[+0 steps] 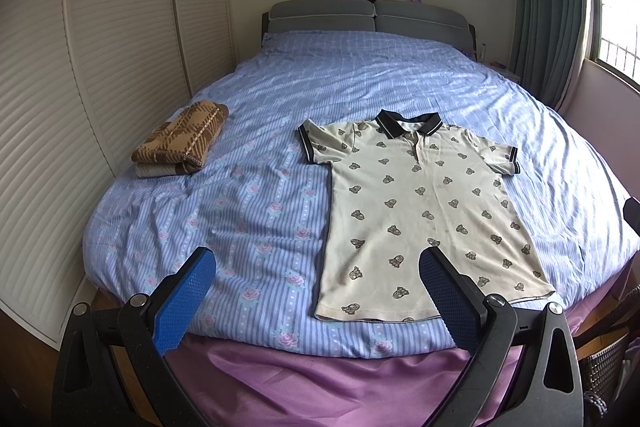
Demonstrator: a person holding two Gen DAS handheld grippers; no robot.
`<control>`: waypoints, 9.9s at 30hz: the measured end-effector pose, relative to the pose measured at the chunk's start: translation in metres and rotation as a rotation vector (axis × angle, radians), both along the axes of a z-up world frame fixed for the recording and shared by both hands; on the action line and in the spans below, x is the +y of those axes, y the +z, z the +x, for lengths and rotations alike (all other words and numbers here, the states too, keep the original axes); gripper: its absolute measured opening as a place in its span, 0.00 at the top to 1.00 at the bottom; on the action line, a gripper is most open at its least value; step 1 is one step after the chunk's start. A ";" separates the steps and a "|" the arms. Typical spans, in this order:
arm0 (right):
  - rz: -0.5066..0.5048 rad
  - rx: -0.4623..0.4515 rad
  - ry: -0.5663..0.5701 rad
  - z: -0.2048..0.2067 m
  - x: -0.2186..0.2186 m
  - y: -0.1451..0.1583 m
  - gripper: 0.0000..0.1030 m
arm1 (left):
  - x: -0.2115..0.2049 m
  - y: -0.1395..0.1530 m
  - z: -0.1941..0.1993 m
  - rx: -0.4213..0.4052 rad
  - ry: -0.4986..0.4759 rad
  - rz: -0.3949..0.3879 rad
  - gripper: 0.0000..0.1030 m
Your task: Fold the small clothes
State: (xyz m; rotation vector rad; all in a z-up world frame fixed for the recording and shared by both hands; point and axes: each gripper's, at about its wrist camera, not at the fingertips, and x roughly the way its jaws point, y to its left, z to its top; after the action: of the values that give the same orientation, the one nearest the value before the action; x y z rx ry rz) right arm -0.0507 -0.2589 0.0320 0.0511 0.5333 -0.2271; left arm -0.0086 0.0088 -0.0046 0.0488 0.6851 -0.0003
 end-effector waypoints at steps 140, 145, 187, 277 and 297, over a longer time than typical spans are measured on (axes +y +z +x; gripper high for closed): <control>0.060 0.234 0.251 0.309 -0.073 -0.172 0.68 | -0.153 -0.106 0.291 0.048 0.020 -0.075 0.00; 0.010 0.297 0.185 0.324 -0.075 -0.186 0.75 | -0.140 -0.102 0.288 0.054 0.042 -0.097 0.00; 0.265 0.137 0.423 0.367 0.101 -0.149 0.60 | 0.075 -0.142 0.402 0.103 -0.034 -0.223 0.32; 0.360 0.197 0.272 0.321 0.015 -0.185 0.60 | 0.005 -0.144 0.319 0.188 -0.152 -0.191 0.47; 0.298 0.201 0.013 0.329 -0.052 -0.183 0.54 | -0.029 -0.148 0.379 0.179 -0.195 -0.067 0.46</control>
State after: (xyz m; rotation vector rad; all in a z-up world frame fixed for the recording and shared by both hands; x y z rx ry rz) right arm 0.2779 -0.3112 -0.1515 0.3165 0.7642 -0.1388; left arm 0.3701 -0.0198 -0.1522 0.0513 0.8562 -0.2166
